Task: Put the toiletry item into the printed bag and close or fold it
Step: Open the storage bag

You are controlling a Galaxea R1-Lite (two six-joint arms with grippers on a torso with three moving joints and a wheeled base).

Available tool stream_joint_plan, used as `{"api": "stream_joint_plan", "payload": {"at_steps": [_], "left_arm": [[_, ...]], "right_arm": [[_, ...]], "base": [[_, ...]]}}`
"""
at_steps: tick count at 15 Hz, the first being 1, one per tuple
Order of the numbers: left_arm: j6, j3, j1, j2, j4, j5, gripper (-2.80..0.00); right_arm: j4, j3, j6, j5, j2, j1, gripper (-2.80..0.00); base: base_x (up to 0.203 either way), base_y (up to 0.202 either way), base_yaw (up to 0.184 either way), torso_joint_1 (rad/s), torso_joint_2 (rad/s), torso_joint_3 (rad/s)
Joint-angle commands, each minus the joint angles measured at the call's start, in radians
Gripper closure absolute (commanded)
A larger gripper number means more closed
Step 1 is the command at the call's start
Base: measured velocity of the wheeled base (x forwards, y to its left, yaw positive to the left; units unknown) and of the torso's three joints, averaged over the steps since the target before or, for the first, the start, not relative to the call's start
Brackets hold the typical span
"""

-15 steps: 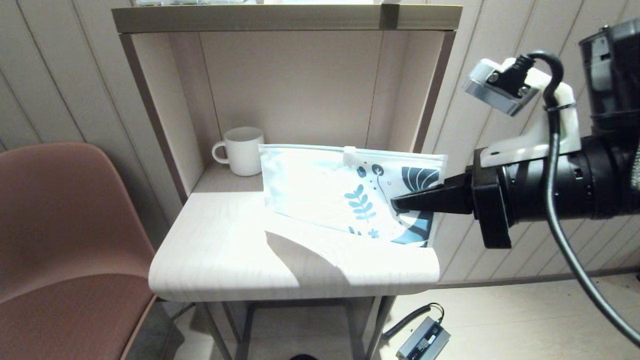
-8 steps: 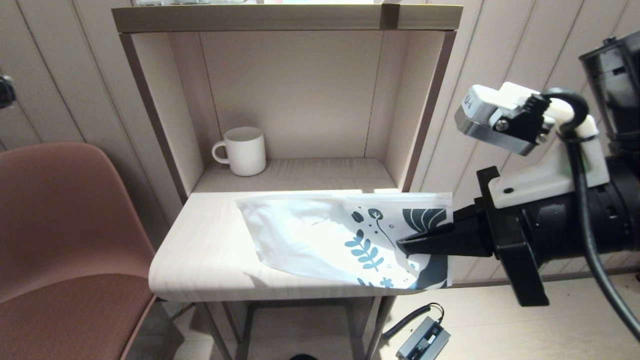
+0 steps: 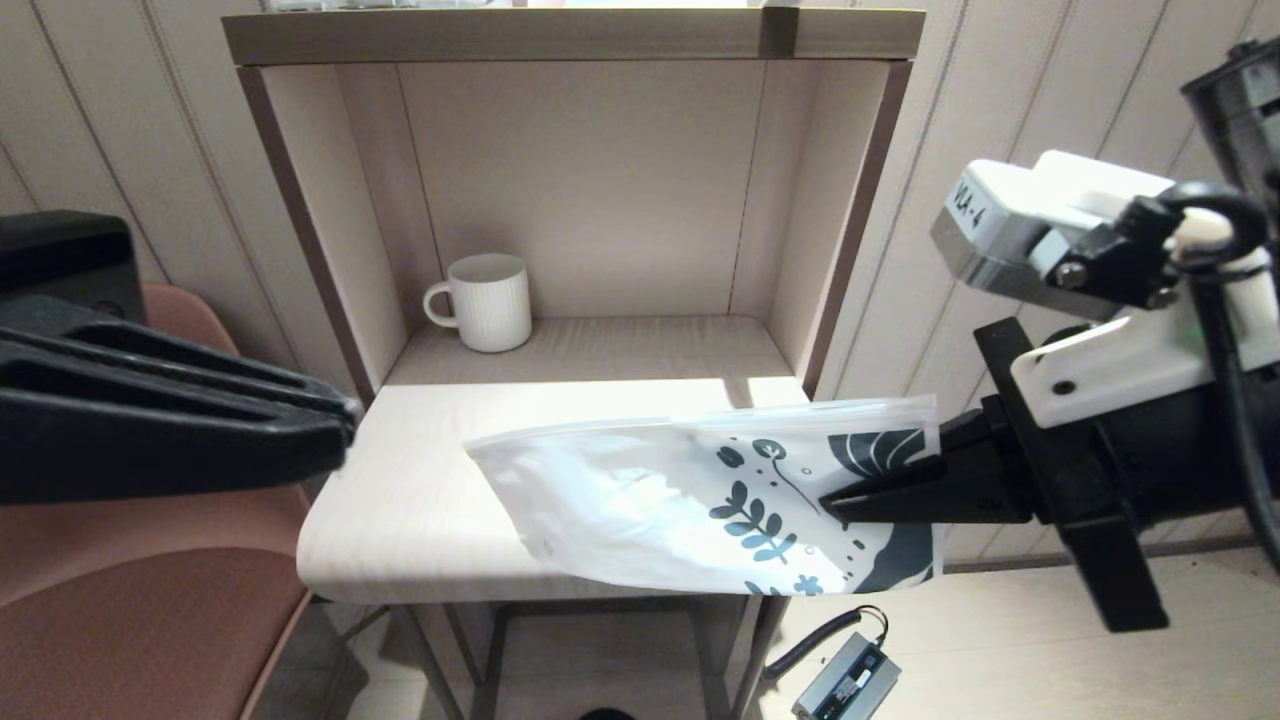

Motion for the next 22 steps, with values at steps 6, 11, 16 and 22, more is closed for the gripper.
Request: {"api": "stream_joint_plan", "payload": {"at_steps": [6, 11, 16, 22], "left_arm": [[0.022, -0.212, -0.104, 0.186, 0.059, -0.006, -2.8], [0.076, -0.199, -0.128, 0.232, 0.061, -0.003, -2.8], [0.156, -0.143, -0.127, 0.257, 0.054, 0.076, -2.8], [0.16, -0.142, -0.102, 0.254, 0.05, 0.133, -2.8]], "right_arm": [[0.015, -0.117, 0.0, 0.005, 0.044, 0.106, 0.0], [0.004, -0.125, 0.002, 0.004, 0.062, 0.112, 0.0], [0.0, -0.118, 0.002, 0.007, 0.069, 0.11, 0.0], [-0.021, -0.116, 0.005, 0.01, 0.078, 0.113, 0.0]], "base": [[0.0, 0.0, 0.0, 0.0, 0.0, 0.0], [0.0, 0.0, 0.0, 0.0, 0.0, 0.0], [0.0, 0.0, 0.0, 0.0, 0.0, 0.0], [0.0, 0.0, 0.0, 0.0, 0.0, 0.0]]}}
